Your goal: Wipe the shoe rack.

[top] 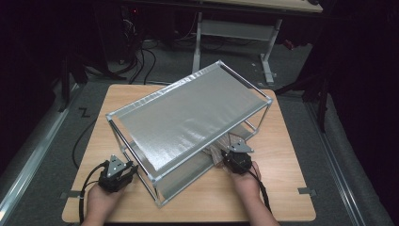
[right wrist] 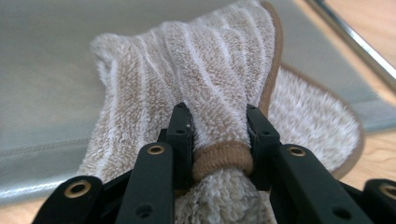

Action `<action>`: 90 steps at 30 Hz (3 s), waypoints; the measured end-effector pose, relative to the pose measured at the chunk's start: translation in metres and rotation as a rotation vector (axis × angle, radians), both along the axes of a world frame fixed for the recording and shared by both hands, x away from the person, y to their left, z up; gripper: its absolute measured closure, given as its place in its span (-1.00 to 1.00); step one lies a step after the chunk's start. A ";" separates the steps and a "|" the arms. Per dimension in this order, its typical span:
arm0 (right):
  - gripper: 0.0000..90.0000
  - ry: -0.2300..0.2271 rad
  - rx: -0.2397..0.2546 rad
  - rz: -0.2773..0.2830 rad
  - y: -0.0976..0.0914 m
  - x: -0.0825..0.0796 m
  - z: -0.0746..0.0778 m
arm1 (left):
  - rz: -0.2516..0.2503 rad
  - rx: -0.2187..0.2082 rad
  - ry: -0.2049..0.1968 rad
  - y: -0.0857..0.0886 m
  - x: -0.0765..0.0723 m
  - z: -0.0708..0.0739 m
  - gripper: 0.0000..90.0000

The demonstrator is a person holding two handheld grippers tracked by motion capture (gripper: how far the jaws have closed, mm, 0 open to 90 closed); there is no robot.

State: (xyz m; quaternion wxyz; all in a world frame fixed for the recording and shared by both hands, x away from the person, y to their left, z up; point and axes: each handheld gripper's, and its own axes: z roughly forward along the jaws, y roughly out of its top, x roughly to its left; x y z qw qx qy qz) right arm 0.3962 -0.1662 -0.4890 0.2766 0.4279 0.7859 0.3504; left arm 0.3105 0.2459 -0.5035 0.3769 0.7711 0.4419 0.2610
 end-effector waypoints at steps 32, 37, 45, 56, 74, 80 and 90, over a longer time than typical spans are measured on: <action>0.51 -0.284 0.220 -0.096 -0.061 -0.086 0.048 | 0.019 -0.053 0.057 0.004 0.005 -0.002 0.18; 0.51 -0.351 0.255 -0.142 -0.073 -0.092 0.057 | 0.019 -0.052 0.056 0.004 0.005 -0.002 0.18; 0.51 -0.454 0.307 -0.158 -0.076 -0.102 0.076 | 0.019 -0.049 0.054 0.004 0.005 -0.002 0.18; 0.50 -0.558 0.381 -0.089 -0.065 -0.106 0.120 | 0.020 -0.045 0.053 0.003 0.004 -0.002 0.18; 0.47 -0.551 0.414 0.000 -0.003 -0.043 0.156 | 0.017 -0.043 0.046 0.003 0.004 -0.002 0.20; 0.48 -0.501 0.345 -0.010 0.011 -0.014 0.149 | 0.015 -0.042 0.045 0.003 0.004 -0.002 0.20; 0.50 -0.391 0.293 -0.008 0.012 0.005 0.130 | 0.013 -0.041 0.044 0.003 0.004 -0.002 0.21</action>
